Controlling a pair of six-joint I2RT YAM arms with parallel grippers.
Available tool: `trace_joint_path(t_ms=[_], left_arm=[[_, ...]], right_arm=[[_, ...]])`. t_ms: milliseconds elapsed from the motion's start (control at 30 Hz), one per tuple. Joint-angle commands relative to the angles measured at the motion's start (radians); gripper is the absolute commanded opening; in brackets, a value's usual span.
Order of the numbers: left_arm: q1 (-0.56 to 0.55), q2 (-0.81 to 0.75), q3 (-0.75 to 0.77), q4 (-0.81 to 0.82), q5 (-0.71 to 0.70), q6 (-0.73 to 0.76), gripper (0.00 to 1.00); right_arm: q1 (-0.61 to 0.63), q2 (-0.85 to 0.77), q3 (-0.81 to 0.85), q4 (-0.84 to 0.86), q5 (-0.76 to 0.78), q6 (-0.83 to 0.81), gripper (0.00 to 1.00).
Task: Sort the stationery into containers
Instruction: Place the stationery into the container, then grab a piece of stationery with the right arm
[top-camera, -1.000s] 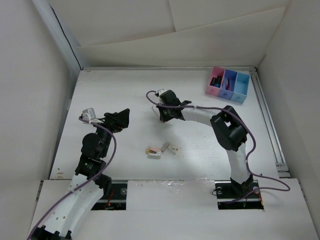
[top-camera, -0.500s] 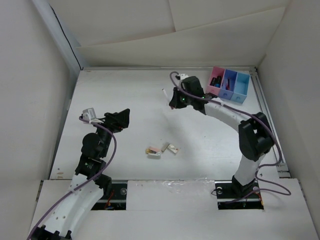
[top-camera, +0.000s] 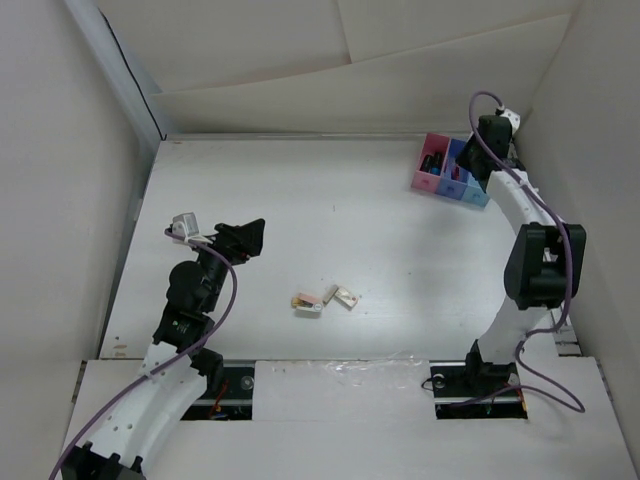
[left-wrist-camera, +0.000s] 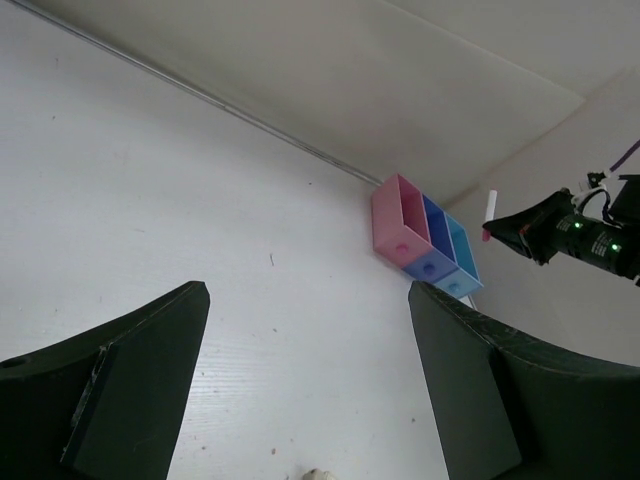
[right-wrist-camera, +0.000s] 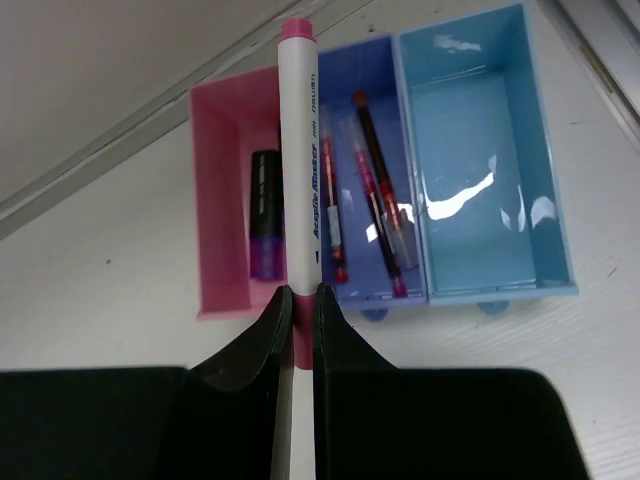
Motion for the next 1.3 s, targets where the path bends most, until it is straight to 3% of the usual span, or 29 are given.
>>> trace_joint_path(t_ms=[0, 267, 367, 467, 733, 933, 1033, 1067, 1167, 1267], left_arm=[[-0.002, 0.000, 0.005, 0.049, 0.018, 0.005, 0.79], [-0.002, 0.009, 0.005, 0.049, 0.018, 0.014, 0.79], [-0.002, 0.009, 0.005, 0.049, 0.009, 0.014, 0.79], [-0.002, 0.009, 0.005, 0.049, 0.009, 0.014, 0.79], [-0.002, 0.009, 0.005, 0.049, 0.009, 0.014, 0.79], [-0.002, 0.000, 0.005, 0.040, 0.009, 0.014, 0.79], [-0.002, 0.000, 0.005, 0.049, 0.009, 0.014, 0.79], [-0.002, 0.000, 0.005, 0.049, 0.009, 0.014, 0.79], [-0.002, 0.012, 0.014, 0.049, 0.009, 0.014, 0.79], [-0.002, 0.000, 0.014, 0.049, 0.009, 0.014, 0.79]], right_arm=[[-0.014, 0.071, 0.125, -0.033, 0.042, 0.027, 0.00], [-0.034, 0.197, 0.241, -0.105, 0.076, 0.005, 0.00], [-0.043, 0.207, 0.241, -0.105, 0.076, 0.005, 0.12], [-0.043, 0.216, 0.250, -0.105, 0.095, 0.005, 0.16], [-0.043, 0.225, 0.270, -0.105, 0.095, 0.005, 0.46], [-0.016, 0.139, 0.177, -0.098, 0.055, 0.023, 0.50], [0.050, 0.023, 0.024, -0.018, -0.002, 0.033, 0.35], [0.073, -0.032, -0.015, -0.001, -0.017, 0.046, 0.18], [0.191, -0.106, -0.153, 0.047, -0.051, 0.056, 0.00], [0.354, -0.175, -0.253, 0.073, -0.040, 0.044, 0.00]])
